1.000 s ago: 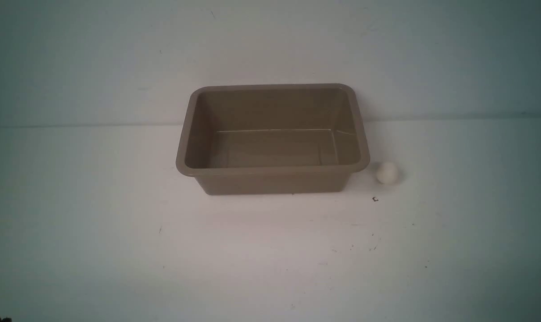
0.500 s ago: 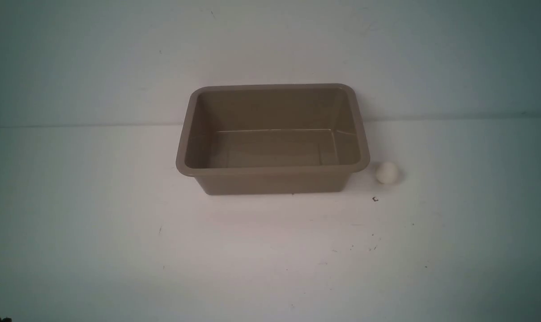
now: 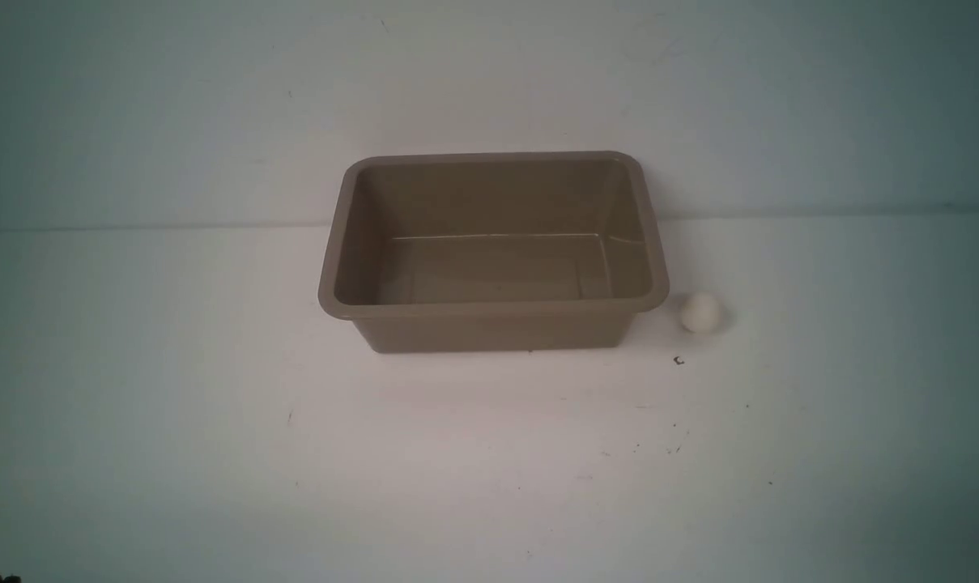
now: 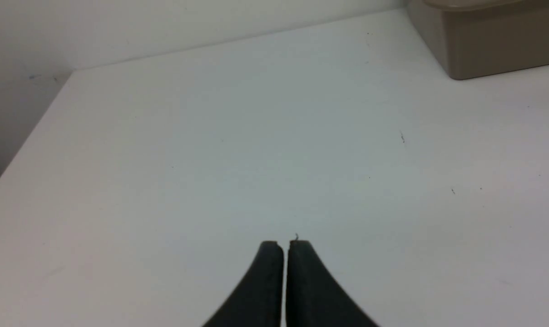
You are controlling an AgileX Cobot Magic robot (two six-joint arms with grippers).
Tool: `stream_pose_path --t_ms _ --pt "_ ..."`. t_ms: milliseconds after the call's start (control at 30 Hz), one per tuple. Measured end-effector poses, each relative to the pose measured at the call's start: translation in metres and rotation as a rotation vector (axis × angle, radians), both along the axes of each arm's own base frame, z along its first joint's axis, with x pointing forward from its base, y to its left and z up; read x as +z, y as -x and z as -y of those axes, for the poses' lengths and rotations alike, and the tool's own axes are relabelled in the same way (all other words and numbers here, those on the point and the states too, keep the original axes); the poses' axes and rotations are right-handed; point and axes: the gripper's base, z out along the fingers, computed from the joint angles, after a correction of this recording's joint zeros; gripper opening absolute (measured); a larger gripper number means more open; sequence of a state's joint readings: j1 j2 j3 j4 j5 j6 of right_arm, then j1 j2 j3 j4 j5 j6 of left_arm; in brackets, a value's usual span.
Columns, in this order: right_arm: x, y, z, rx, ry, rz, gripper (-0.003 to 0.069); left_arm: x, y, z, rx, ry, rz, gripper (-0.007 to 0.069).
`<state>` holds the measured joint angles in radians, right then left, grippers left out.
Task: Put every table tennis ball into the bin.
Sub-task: Use the right arm to clamp the table tennis ball closest to it
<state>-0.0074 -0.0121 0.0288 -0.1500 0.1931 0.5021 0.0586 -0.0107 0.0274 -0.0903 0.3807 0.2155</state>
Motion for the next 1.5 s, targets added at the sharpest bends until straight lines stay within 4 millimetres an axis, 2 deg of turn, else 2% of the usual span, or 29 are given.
stream_pose_path --t_ms 133,233,733,967,1033,1100,1167,1267,1300,1400,1467,1500 --pt "0.022 0.002 -0.001 0.041 -0.307 0.253 -0.0018 0.000 0.000 0.000 0.000 0.000 0.000 -0.0003" --pt "0.035 0.006 0.002 0.051 -0.429 0.407 -0.0018 0.000 0.000 0.000 0.000 0.000 0.000 -0.0003" --pt "0.050 0.014 0.006 0.066 -0.515 0.592 -0.0018 0.000 0.000 0.000 0.000 0.000 0.000 -0.0003" --pt "0.061 0.020 0.001 0.129 -0.412 0.700 -0.0018 0.000 0.000 0.000 0.000 0.000 0.000 -0.0003" --pt "0.078 0.021 -0.009 0.197 -0.307 0.626 -0.0018 0.000 0.000 0.000 0.000 0.000 0.000 -0.0003" --pt "0.106 0.020 -0.019 0.239 -0.072 0.547 -0.0018 0.000 0.000 0.000 0.000 0.000 0.000 -0.0003" --pt "0.135 0.012 -0.026 0.269 0.114 0.468 -0.0018 0.000 0.000 0.000 0.000 0.000 0.000 -0.0003" --pt "0.155 0.000 -0.033 0.344 0.201 0.398 -0.0018 0.000 0.000 0.000 0.000 0.000 0.000 -0.0003" --pt "0.167 -0.012 -0.040 0.423 0.277 0.339 -0.0018 0.000 0.000 0.000 0.000 0.000 0.000 -0.0003" --pt "0.186 -0.047 -0.057 0.676 0.257 0.159 -0.0016 0.000 0.000 0.000 0.000 0.000 0.000 -0.0003" --pt "0.192 -0.071 -0.064 0.801 0.242 0.065 -0.0014 0.000 0.000 0.000 0.000 0.000 0.000 -0.0003" --pt "0.195 -0.093 -0.068 0.880 0.205 -0.011 -0.0013 0.000 0.000 0.000 0.000 0.000 0.000 -0.0003"
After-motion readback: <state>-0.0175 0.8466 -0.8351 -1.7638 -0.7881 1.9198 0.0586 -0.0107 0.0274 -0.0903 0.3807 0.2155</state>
